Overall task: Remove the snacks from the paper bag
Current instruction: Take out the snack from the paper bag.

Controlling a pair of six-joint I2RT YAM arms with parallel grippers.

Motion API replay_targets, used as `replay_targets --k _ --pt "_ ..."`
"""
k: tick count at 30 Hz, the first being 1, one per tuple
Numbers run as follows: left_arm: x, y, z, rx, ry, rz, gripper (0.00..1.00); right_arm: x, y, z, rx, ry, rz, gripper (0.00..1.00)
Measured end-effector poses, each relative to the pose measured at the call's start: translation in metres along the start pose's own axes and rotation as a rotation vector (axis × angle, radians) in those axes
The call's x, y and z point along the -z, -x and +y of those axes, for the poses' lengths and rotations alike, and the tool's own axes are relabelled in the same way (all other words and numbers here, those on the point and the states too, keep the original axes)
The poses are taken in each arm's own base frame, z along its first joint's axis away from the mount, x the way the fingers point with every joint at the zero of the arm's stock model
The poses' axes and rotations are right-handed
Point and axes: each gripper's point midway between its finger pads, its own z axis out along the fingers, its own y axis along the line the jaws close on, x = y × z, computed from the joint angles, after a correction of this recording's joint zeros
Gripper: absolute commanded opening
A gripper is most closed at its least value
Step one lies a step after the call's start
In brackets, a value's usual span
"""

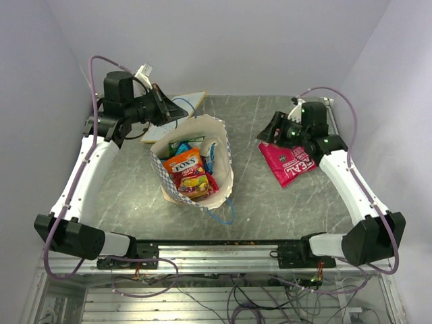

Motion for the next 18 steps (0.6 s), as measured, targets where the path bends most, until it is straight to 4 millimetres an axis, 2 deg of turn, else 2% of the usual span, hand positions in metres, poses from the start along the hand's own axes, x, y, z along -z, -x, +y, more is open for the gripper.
replay_targets --k 4,7,11,13,15,18 --pt "0.002 -0.003 -0.004 0.026 -0.022 0.0 0.07 0.009 -0.017 0.061 0.038 0.154 0.047 0.62" --pt "0.005 -0.005 -0.007 0.041 -0.031 -0.003 0.07 0.028 -0.026 0.113 0.101 0.278 0.057 0.62" --pt "0.011 -0.011 -0.009 0.062 -0.042 -0.005 0.07 0.06 -0.027 0.187 0.21 0.438 0.023 0.62" --pt "0.013 -0.011 -0.011 0.065 -0.048 -0.006 0.07 0.071 -0.033 0.215 0.256 0.491 0.016 0.62" --pt "0.014 -0.012 -0.012 0.066 -0.051 -0.004 0.07 0.074 -0.046 0.243 0.316 0.526 0.029 0.62" --pt "0.014 -0.012 -0.012 0.065 -0.051 -0.002 0.07 0.06 -0.076 0.276 0.395 0.527 0.071 0.59"
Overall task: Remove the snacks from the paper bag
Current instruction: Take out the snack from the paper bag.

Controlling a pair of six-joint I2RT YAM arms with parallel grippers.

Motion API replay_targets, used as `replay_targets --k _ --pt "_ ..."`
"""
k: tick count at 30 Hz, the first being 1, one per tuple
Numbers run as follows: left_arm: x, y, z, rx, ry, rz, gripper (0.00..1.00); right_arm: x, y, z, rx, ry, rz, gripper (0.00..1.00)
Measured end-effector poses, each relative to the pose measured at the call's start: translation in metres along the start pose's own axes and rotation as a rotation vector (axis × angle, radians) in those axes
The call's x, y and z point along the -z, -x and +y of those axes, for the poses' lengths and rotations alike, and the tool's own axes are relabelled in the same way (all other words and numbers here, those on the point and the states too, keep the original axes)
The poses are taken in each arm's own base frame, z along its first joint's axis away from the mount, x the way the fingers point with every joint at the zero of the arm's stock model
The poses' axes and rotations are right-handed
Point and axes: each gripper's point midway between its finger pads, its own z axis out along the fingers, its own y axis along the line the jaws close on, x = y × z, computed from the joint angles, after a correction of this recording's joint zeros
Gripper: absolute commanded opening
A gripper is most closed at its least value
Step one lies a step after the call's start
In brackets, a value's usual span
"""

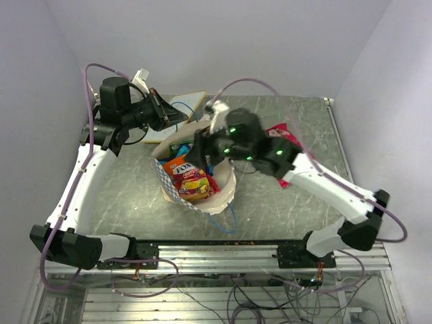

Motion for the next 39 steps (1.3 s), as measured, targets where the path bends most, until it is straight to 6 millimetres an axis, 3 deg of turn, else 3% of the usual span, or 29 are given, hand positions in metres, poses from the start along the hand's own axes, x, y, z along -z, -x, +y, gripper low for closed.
replay_targets --k 4,7,8,19,31,39 --pt "0.0 0.0 0.0 -0.001 0.0 0.0 0.07 -0.042 -0.048 0.001 0.056 -0.094 0.098 0.56" --pt "0.0 0.0 0.0 -0.002 0.0 0.0 0.07 -0.052 -0.079 -0.026 0.072 -0.192 0.13 0.57" --pt "0.0 0.0 0.0 -0.015 -0.001 -0.001 0.07 -0.058 -0.094 -0.052 0.083 -0.284 0.132 0.58" --pt "0.001 0.002 0.002 -0.096 0.019 0.018 0.07 -0.079 -0.089 -0.107 0.031 -0.491 -0.019 0.57" --pt "0.0 0.0 0.004 -0.11 0.022 0.027 0.07 -0.101 -0.099 -0.126 0.009 -0.562 -0.03 0.55" --pt "-0.002 -0.002 0.003 -0.125 0.018 0.037 0.07 -0.113 -0.093 -0.141 -0.042 -0.57 -0.071 0.55"
